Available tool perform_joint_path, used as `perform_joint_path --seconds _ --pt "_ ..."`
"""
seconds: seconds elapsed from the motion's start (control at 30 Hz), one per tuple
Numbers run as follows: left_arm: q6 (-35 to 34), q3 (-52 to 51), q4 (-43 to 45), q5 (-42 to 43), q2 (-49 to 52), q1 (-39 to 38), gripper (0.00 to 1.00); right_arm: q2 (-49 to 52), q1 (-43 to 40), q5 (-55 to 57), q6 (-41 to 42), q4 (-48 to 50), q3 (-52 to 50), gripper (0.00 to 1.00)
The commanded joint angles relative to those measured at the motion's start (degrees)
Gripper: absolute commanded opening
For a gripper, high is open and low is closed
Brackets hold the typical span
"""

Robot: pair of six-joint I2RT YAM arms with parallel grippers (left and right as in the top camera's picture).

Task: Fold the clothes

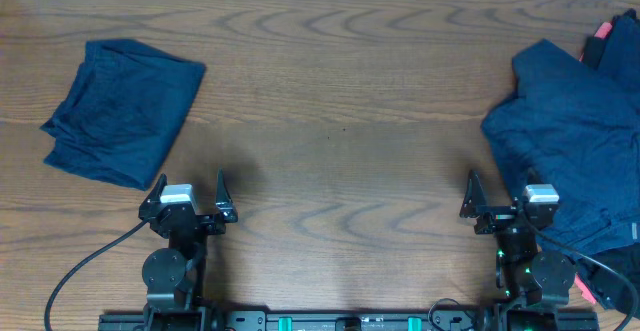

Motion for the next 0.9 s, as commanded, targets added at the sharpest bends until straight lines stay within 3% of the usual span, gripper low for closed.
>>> perform_joint_path --seconds 0.0,0.87 --pt "0.74 -1.2 -2.08 0.13 -0.39 0.28 0.98 -0.24 -0.59 -0.61 -0.76 -0.2 -0.04 0.99" --pt "-0.02 -1.2 -1.92 0.13 -0.39 0.28 0.98 -0.24 -0.59 -0.83 -0.63 1.03 -0.04 0.99"
